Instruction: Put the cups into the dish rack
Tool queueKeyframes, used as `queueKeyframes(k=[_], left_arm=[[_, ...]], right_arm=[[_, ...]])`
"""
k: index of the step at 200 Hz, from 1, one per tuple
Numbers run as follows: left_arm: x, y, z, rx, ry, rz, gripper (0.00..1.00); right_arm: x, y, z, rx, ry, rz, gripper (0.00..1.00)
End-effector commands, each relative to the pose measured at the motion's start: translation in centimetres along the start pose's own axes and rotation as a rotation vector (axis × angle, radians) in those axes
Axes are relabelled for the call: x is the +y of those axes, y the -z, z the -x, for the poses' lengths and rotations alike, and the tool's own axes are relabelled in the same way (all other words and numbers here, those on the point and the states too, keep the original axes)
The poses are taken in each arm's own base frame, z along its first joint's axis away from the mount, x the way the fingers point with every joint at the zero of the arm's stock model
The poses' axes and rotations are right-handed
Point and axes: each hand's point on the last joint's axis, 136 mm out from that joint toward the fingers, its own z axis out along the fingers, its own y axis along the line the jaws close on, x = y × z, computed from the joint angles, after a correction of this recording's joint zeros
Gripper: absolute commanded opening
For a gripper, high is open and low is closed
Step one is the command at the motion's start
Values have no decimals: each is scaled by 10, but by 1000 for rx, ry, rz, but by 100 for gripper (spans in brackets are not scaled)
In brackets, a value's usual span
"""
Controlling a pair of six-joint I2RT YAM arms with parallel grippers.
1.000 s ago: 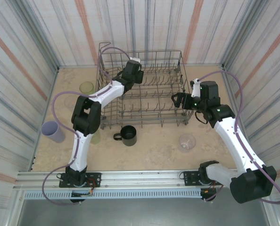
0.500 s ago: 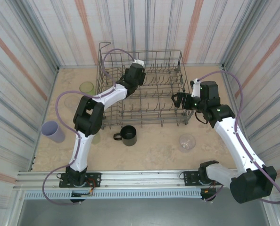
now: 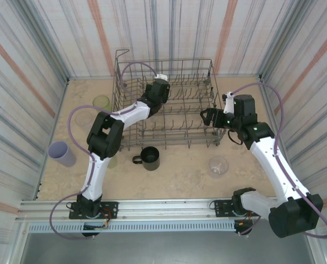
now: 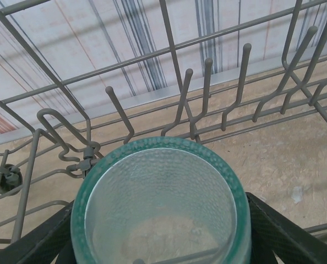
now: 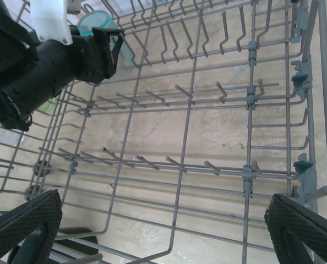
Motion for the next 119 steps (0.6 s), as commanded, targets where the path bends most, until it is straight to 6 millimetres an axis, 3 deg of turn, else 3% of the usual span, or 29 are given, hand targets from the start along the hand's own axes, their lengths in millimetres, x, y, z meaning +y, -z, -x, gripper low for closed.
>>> queueKeyframes(k=[1, 13, 48, 63, 79, 119], left_arm=[[12, -9, -45, 114, 34, 44, 18], [14, -7, -40, 108, 49, 48, 33], [24, 3, -25, 80, 98, 76, 57], [30, 9, -19, 68, 120, 95, 82], [35, 15, -12, 59, 140, 108, 97], [44, 29, 4, 39, 164, 119, 99]], right_arm=[[-4, 9, -1, -16, -4, -19, 99], [-4, 10, -1, -20, -3, -18, 99], [-1, 14, 0, -27, -5, -7, 99], [0, 16, -1, -30, -7, -4, 99], [1, 19, 0, -41, -14, 2, 99], [8, 23, 0, -43, -22, 37, 99]])
